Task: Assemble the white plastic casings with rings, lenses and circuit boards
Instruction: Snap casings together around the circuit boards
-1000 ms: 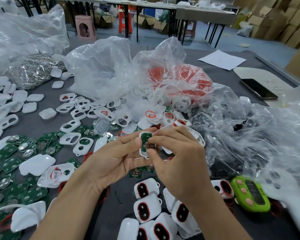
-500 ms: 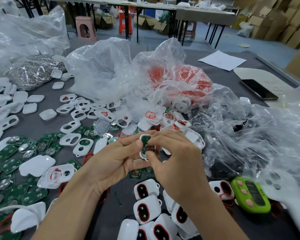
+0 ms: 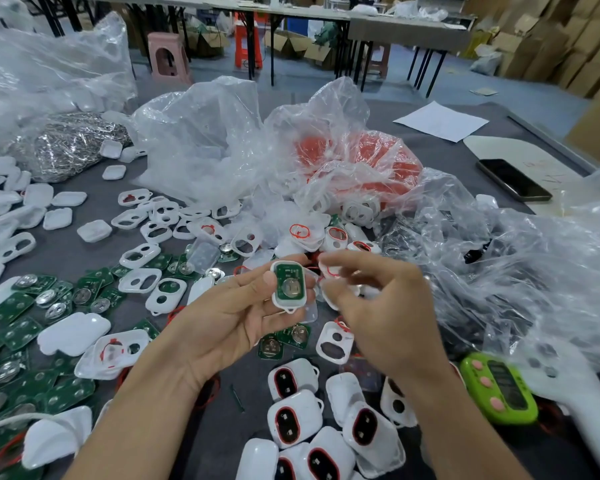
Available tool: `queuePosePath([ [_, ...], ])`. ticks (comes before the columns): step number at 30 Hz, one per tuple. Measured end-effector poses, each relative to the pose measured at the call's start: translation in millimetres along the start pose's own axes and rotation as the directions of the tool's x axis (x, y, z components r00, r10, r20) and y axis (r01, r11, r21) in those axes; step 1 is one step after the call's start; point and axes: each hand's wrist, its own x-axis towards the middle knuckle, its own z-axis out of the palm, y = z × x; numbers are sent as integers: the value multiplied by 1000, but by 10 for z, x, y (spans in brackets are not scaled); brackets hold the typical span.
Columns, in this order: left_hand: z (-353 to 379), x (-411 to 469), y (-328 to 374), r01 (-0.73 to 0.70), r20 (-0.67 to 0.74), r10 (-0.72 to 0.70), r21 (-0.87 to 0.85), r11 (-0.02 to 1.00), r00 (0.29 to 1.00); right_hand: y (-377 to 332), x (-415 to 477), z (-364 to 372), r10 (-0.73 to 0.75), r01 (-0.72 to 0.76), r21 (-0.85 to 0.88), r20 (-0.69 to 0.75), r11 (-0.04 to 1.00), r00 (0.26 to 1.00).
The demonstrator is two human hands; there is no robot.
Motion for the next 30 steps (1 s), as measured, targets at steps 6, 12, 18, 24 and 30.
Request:
queuePosePath([
  [6, -86, -17, 76, -56, -71, 49, -87, 995, 996, 193, 201, -163, 143, -129, -446, -4, 886, 990],
  [12, -95, -28, 94, -55, -47, 50, -105, 993, 998, 140, 147, 89, 99, 7, -582, 150, 813, 984],
  [18, -75, -39, 82, -54, -66, 48, -83, 995, 997, 231, 83, 54, 47, 28, -572, 116, 820, 992],
  [24, -14, -12, 12, -48, -117, 52, 35, 998, 992, 161, 111, -53, 237, -272, 492, 135, 827, 962],
  [30, 69, 13, -48, -25, -55, 30, 106, 994, 998, 161, 90, 6, 42, -137, 487, 201, 862, 979],
])
